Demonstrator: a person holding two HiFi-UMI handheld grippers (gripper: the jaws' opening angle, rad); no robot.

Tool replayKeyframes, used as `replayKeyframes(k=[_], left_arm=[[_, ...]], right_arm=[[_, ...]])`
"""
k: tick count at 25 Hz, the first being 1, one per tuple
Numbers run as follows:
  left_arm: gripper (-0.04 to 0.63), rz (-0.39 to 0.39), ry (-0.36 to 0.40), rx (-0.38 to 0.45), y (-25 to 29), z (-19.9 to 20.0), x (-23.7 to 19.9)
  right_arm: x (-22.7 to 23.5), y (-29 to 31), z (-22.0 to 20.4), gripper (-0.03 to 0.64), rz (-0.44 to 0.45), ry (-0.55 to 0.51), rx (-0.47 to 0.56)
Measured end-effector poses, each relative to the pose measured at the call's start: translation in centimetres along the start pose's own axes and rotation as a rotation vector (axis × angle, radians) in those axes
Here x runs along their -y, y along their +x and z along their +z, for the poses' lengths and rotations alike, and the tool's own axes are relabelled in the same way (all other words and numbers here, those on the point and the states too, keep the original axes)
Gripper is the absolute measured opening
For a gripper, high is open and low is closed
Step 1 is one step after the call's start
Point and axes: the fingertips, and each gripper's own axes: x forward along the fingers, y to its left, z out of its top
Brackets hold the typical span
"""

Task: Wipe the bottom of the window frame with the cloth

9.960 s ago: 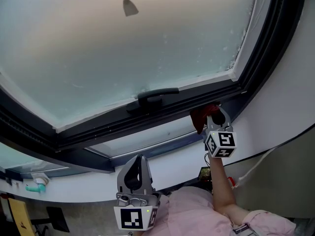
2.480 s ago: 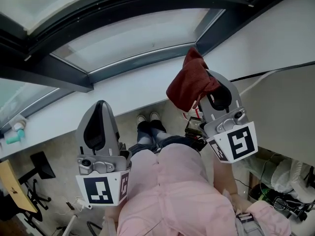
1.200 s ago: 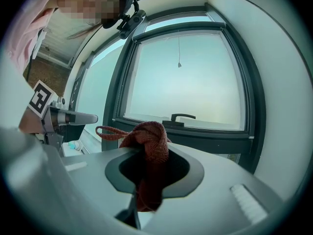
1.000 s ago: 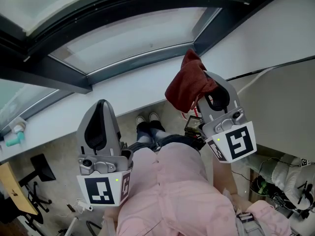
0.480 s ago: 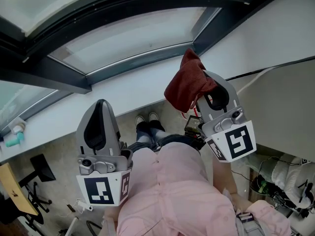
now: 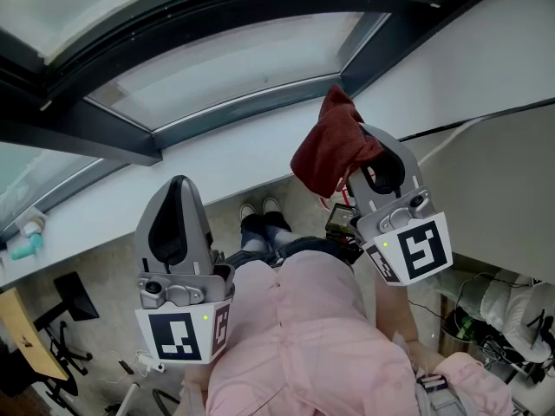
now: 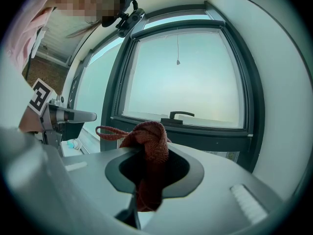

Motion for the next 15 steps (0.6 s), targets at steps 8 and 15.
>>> replayKeyframes(k=[8,15], left_arm=[[-0.003,0.001,0.004,0.001,-0.13,-0.03,0.02],[-0.003,0.013,0.005,0.0,-0.29,0.11,-0.16]], right_arm=[[-0.15,-0.01,0.02,0.069,-0.001,0.0,0.002],[-0.45,0.4,0.32,0.069,0.021,-0.003,0.005]])
